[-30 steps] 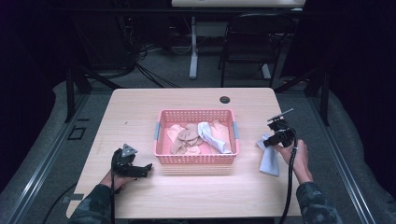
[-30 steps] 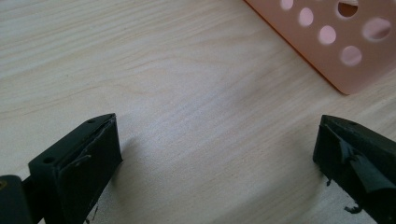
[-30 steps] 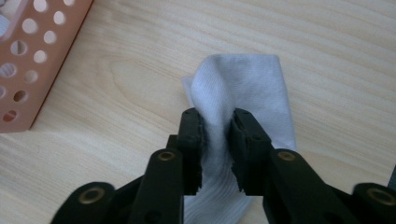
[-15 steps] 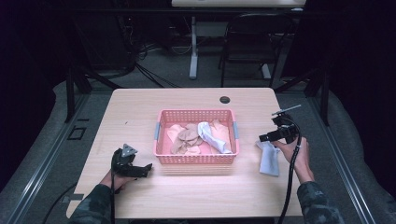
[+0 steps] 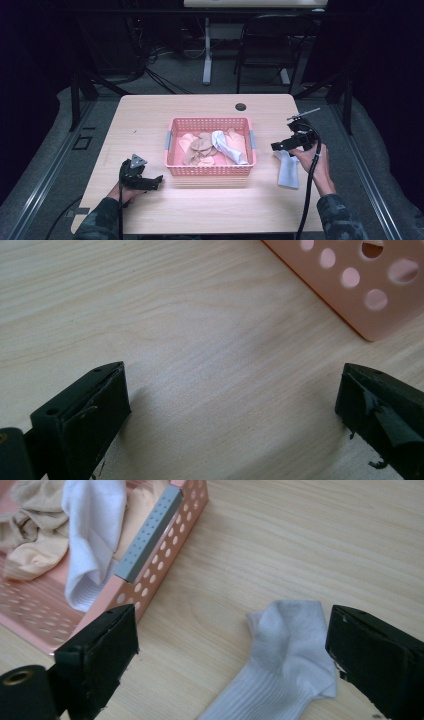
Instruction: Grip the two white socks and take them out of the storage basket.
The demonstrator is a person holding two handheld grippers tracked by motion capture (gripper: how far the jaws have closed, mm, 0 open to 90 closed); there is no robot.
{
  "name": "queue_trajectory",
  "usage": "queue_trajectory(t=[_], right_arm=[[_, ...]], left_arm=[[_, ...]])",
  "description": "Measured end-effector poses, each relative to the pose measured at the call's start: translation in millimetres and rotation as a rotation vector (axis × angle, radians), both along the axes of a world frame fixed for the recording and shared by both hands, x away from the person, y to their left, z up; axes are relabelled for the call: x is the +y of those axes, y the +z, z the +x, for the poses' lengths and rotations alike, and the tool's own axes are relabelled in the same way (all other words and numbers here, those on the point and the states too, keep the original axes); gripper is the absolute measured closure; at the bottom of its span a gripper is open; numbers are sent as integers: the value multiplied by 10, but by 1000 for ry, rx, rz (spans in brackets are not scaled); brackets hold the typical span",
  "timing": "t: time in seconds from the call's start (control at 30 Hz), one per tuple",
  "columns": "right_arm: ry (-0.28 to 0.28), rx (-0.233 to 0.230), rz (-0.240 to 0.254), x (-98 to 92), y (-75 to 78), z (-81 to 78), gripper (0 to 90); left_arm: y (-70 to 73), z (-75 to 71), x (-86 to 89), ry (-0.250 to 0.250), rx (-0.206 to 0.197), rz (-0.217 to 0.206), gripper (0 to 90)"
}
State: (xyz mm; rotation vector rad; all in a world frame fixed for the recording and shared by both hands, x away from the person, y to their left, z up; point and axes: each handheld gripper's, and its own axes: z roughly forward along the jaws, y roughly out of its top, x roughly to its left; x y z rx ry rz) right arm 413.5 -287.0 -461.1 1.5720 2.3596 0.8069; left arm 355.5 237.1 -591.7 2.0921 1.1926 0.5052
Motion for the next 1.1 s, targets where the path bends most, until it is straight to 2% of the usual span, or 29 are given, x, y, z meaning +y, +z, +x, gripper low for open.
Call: queue_trajectory(t=[0.07, 0.2, 0.63, 0.9, 1.1], right_arm=[[17, 0, -11, 17, 32, -7, 34], [39, -14, -4, 77, 92, -31, 0], [120, -60, -20, 367, 357, -67, 0], [192, -65, -53, 710, 434, 17, 0], [246, -37, -65, 983, 386, 110, 35]], left_arm=[[0, 0, 0, 0, 0, 1, 7], [0, 0, 0, 0, 0, 0, 7], [0, 0, 0, -1, 1, 1, 7], [1, 0, 1, -1, 0, 2, 7], [0, 0, 1, 0, 0, 1, 7]])
